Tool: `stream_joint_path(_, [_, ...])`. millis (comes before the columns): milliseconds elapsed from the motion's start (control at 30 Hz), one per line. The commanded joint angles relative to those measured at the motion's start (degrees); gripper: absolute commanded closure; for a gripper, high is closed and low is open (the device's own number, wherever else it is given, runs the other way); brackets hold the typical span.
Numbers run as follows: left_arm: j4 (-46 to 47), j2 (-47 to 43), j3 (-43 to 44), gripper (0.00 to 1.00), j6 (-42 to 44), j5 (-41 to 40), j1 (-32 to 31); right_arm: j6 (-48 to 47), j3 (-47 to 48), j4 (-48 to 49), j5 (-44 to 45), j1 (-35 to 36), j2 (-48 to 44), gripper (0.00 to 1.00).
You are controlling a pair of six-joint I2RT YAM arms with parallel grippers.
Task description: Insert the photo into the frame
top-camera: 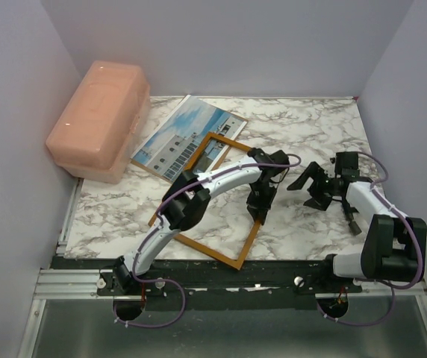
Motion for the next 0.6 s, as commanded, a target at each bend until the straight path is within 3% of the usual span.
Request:
stream_joint_path(0, [6.9, -12.2, -6.9, 1.0, -0.6, -1.6, -0.2, -0.4, -2.7, 3.9, -12.1, -0.5, -2.8, 0.06])
stream_joint_path(133, [10.7, -18.2, -11.5, 1.0, -0.6, 0.1, -0.5, 4.5, -6.2, 12.8, -25.8, -0.5, -3.1, 0.06])
stream_joint_path(233, [12.6, -21.6, -14.3, 1.0, 0.0, 1.5, -1.3, 12.7, -9.8, 25.9, -37.0, -0.5, -2.0, 0.07])
stream_joint_path(567, [12.8, -28.5, -18.0, 1.0, 0.0, 0.3, -3.9, 19.4, -10.5, 32.5, -39.3, -0.4, -5.6, 0.15])
